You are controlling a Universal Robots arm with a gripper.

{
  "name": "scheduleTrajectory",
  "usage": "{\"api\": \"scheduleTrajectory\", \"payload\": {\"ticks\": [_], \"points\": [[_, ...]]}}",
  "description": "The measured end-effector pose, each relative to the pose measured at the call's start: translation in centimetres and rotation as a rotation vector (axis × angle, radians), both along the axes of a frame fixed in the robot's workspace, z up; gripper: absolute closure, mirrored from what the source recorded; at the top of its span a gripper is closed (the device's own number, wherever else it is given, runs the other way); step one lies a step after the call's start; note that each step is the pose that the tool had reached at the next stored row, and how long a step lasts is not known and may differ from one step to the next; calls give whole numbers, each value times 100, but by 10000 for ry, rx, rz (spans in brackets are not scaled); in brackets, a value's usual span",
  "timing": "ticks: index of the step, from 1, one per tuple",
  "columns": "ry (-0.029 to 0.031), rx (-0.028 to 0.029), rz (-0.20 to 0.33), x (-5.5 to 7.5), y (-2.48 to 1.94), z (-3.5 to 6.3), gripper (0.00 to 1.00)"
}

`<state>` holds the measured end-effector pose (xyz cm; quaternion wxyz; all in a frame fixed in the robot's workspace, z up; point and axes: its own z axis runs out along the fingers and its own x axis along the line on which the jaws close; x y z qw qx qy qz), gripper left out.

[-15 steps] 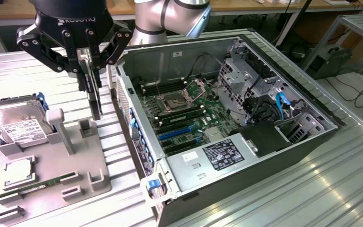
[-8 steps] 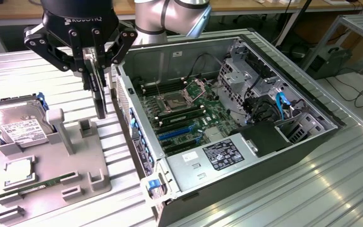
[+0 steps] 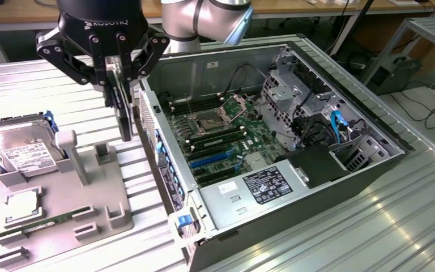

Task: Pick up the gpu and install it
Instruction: 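Pick up the gpu and move the gpu toward the slot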

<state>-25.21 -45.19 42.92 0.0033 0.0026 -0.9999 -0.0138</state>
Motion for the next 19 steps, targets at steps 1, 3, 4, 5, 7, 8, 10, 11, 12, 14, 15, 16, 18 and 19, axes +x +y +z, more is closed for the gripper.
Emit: {"api": "scheduleTrajectory", "payload": {"ticks": [1,3,4,5,7,8,10,11,12,14,15,16,18,19], "points": [[0,0,1,8,0,0,73],[-1,1,1,21,0,-1,73],[0,0,1,29,0,0,73],[0,0,2,35,0,0,73],[0,0,3,48,0,0,73],[0,0,4,55,0,0,73],[0,0,4,67,0,0,73],[0,0,4,73,0,0,73],[0,0,4,81,0,0,73],[0,0,5,98,0,0,73],[0,0,5,105,0,0,73],[0,0,5,112,0,0,73],[0,0,6,124,0,0,73],[-1,1,7,130,0,-1,73]]}}
